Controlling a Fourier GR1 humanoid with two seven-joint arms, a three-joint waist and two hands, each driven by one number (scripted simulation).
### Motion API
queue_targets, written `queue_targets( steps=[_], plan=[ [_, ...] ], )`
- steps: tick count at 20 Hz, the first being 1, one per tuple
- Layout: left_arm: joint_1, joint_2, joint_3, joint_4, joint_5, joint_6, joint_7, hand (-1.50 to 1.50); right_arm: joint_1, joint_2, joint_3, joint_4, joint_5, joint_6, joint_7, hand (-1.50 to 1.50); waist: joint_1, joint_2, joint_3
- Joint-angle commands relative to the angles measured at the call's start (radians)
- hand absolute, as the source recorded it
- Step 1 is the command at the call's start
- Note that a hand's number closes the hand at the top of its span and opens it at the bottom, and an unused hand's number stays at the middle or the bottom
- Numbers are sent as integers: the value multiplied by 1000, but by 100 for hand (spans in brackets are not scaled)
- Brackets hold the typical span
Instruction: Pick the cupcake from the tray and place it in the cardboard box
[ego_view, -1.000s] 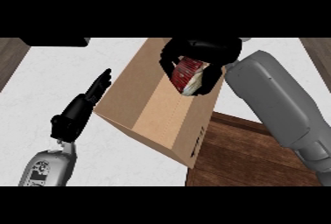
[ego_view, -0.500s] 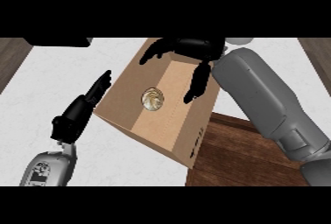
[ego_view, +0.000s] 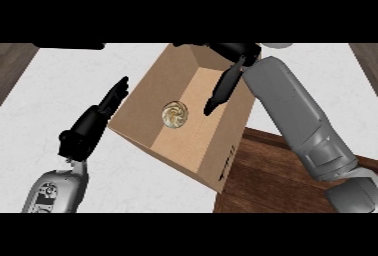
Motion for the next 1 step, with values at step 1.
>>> queue_targets(
  steps=[1],
  plan=[
    [2,-38,-50,23,5,-22,0,0,-10,-6,-109,130,-117,124,-29,-150,9,25,1]
  ],
)
